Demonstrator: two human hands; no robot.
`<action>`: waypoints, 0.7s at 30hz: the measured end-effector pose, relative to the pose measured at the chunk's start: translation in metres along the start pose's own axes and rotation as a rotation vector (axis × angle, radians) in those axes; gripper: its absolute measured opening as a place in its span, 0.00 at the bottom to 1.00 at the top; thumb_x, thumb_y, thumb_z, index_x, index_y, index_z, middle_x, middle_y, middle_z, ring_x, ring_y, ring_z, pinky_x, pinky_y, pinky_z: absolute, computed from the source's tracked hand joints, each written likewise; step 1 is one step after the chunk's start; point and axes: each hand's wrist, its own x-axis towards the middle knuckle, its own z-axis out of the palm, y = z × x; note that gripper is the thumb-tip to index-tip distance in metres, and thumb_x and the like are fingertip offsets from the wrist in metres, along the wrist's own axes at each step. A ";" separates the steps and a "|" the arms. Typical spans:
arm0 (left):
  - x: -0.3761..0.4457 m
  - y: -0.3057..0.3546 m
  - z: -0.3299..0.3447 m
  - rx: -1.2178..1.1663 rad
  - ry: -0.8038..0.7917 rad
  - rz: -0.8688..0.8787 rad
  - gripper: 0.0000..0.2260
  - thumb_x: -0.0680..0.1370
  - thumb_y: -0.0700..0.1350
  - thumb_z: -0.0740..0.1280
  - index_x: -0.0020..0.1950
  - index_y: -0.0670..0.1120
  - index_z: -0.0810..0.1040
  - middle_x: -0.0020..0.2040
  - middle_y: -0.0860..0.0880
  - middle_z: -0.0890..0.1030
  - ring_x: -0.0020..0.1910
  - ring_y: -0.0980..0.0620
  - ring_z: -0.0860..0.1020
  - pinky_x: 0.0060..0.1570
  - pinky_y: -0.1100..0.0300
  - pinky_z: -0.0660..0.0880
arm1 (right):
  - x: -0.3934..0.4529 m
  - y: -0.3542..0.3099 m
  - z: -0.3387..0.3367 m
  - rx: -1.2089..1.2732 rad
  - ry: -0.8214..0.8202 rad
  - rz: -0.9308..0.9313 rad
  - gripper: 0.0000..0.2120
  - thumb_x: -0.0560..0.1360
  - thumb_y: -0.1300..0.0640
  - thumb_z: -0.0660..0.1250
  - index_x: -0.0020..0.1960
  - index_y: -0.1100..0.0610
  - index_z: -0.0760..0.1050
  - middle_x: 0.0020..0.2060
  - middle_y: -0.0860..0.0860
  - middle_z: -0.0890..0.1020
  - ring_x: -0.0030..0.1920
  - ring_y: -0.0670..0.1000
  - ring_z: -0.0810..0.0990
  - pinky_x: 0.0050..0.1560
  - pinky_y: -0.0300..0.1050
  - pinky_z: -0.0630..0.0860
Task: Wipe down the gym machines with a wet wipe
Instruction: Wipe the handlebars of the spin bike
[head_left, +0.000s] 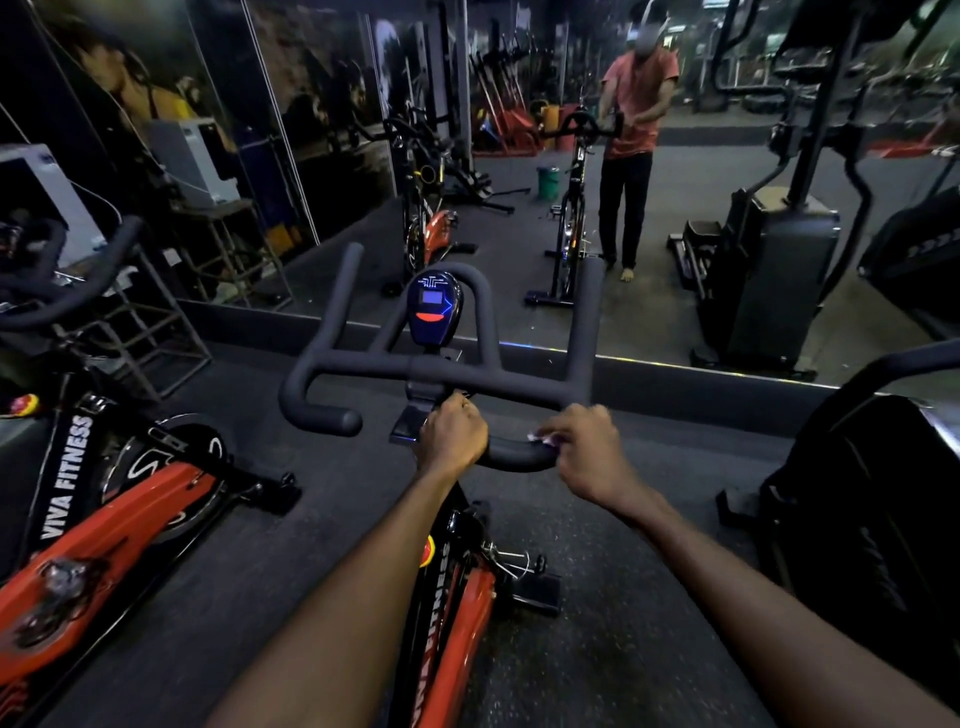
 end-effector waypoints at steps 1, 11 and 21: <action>0.001 0.000 0.000 0.000 -0.003 -0.001 0.11 0.78 0.44 0.57 0.54 0.48 0.78 0.59 0.40 0.80 0.59 0.36 0.76 0.58 0.48 0.73 | -0.005 0.011 0.005 0.208 0.142 0.147 0.12 0.72 0.58 0.65 0.49 0.47 0.85 0.47 0.45 0.85 0.53 0.53 0.78 0.57 0.49 0.72; 0.006 -0.001 0.003 -0.002 -0.015 0.009 0.10 0.78 0.43 0.57 0.52 0.49 0.78 0.58 0.42 0.81 0.58 0.38 0.76 0.56 0.50 0.73 | -0.013 -0.007 0.039 1.438 0.292 0.776 0.19 0.67 0.84 0.48 0.32 0.65 0.68 0.20 0.51 0.69 0.22 0.47 0.68 0.23 0.35 0.66; 0.024 -0.001 -0.002 -0.432 -0.263 -0.117 0.18 0.84 0.45 0.55 0.37 0.44 0.75 0.28 0.49 0.81 0.40 0.45 0.79 0.50 0.54 0.74 | -0.007 -0.077 0.083 1.736 -0.059 1.093 0.16 0.70 0.74 0.53 0.36 0.55 0.71 0.21 0.49 0.74 0.19 0.44 0.68 0.31 0.40 0.58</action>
